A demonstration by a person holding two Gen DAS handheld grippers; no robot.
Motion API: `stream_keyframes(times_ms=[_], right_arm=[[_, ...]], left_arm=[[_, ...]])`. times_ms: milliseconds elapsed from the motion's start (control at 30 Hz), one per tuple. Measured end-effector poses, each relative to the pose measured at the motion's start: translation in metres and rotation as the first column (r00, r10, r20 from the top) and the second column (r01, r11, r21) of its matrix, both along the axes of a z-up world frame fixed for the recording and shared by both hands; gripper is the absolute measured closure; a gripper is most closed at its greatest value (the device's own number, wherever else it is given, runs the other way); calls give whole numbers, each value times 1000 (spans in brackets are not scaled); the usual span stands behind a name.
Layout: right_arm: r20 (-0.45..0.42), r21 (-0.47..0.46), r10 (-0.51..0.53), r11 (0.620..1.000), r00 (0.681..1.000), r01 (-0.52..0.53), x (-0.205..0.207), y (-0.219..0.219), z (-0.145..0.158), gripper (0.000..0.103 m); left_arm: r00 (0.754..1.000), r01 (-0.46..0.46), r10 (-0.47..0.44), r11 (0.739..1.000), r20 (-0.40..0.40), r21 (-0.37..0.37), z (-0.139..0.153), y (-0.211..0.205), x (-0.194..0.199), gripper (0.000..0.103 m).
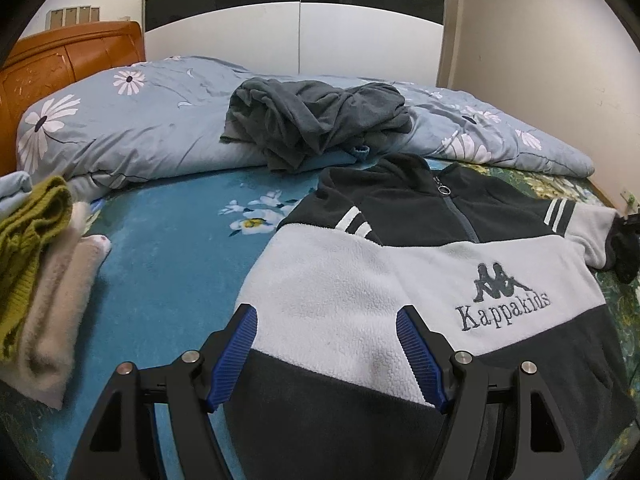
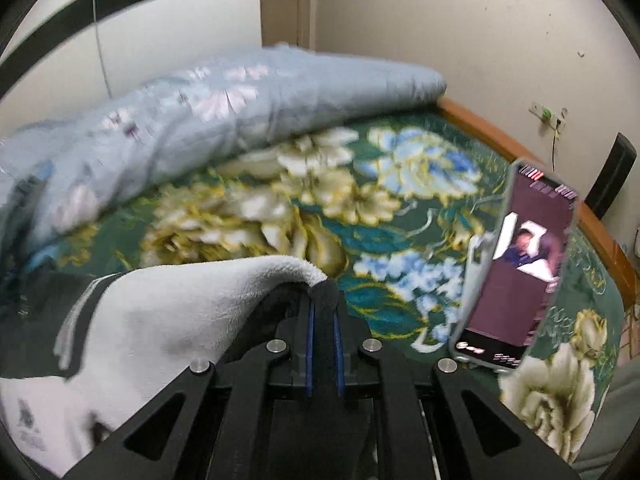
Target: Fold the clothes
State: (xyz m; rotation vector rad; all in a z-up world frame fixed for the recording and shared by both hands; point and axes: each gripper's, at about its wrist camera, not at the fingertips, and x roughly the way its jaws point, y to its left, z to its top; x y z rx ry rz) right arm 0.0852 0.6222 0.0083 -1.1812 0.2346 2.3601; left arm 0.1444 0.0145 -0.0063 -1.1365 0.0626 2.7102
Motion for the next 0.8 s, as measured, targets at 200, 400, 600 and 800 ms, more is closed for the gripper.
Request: stream_keyframes(times_ms=[200,400,600,800], right_arm=[[65,15,1,1000,998,-2,-8,-3,-22,95],[-4,90,41,995,999,-41,11,-33,24,55],[-90,53,198,980,976,-194,45,-100,51,48],[-78,-56,378,922,922,-383,79,-185,22,48]], left_arm=[[1000,10,-10,1000,13,-5,-2,2,2,27],[997,69,-69,998,18,9,2,6,20,27],[984,163,-164,987,74,12,-11,19,46,27],[973,189,-186,982,137,-11,-31,24,61,27]])
